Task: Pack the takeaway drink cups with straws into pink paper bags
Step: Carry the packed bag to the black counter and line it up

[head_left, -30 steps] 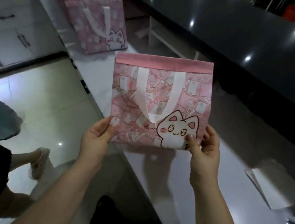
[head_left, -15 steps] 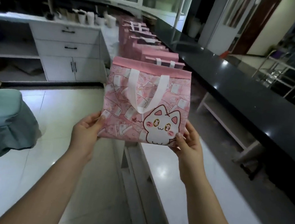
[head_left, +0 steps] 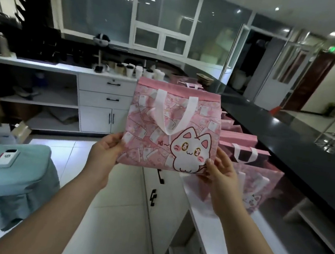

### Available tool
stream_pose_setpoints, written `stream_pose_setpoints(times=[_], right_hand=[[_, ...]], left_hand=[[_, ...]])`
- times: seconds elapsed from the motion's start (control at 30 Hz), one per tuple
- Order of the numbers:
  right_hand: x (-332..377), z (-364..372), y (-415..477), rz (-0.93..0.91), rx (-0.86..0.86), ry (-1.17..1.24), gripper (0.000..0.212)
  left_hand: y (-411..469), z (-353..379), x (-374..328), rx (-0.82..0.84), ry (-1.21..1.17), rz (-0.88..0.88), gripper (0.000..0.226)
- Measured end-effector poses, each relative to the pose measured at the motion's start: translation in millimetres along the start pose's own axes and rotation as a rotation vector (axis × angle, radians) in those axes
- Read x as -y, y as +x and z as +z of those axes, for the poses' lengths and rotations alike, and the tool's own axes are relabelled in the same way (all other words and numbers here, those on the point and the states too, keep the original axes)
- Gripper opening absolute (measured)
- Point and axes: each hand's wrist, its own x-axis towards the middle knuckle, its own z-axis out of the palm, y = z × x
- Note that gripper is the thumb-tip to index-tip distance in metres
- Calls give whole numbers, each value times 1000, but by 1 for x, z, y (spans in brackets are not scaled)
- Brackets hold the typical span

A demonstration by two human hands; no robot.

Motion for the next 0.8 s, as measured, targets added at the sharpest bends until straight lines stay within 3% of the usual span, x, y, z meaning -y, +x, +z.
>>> stream_pose_setpoints(times=[0.43,0.8], right_hand=[[-12,78,224,-72,116,15,46],[27,126,411,-172,82,-25,36]], left_hand=[[216,32,-21,-26,41,83,21],[415,108,-46,58,85,139,21]])
